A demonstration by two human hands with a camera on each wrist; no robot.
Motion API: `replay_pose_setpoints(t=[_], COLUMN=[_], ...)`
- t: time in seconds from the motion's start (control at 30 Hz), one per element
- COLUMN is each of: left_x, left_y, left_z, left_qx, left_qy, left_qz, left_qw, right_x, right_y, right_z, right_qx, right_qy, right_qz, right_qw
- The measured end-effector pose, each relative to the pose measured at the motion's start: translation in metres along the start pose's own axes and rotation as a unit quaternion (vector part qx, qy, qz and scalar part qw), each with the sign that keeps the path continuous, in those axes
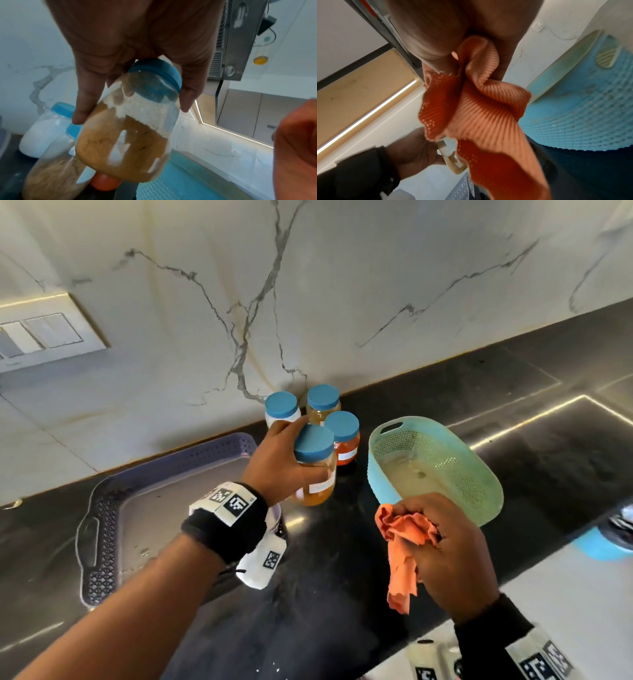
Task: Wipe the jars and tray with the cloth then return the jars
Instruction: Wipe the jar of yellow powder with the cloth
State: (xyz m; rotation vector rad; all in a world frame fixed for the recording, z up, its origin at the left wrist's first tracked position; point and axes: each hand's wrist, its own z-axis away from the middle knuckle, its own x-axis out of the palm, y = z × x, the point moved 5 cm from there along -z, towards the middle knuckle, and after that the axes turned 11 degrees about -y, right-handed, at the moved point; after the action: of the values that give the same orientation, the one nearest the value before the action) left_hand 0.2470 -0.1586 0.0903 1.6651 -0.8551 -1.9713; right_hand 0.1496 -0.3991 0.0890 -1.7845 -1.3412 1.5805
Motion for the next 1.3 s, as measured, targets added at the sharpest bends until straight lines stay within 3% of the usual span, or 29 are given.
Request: replay_pose_setpoints(t=[0.13,0.53,0.8,0.93,1.07,1.2,1.3], left_x=[0.03,0.081,0.088,0.068,0.036,0.005,-0.018], left_y=[-0.005,-0.002,0.01,0.013,0.004,-0.041,-0.07], left_z=[-0.023,-0.064,-0.051,-0.03,0.009,0.068,0.118], left_qx=[-0.001,-0.031,-0.001,-0.038,-0.031,-0.127,-0.173], left_qy=[-0.019,-0.126,-0.11,-0.062,0.017,0.051,0.087], left_qz=[-0.014,-0.207,-0.242,-0.201,-0.166,-0.041,-0.019], left_qw=[1.0,0.97,0.964,0.977,0.986,0.99,0.981], right_x=[-0.011,-0.027,-0.033,-0.025,0.008,0.052,0.082], right_y=[0.008,0.022,0.03,0.019,0.0,-0.015,-0.013], right_z=[0.009,0.017,0.01,-0.001,-0.025,-0.038,-0.035], right_qx=[0.022,0.02,0.017,-0.005,-0.001,0.053,0.118], right_qy=[0.029,0.039,0.045,0.071,-0.011,-0.156,-0.199], right_qz=[0.007,0.004,-0.005,-0.046,-0.128,-0.225,-0.235], right_qw=[0.999,0.999,0.999,0.996,0.992,0.96,0.944])
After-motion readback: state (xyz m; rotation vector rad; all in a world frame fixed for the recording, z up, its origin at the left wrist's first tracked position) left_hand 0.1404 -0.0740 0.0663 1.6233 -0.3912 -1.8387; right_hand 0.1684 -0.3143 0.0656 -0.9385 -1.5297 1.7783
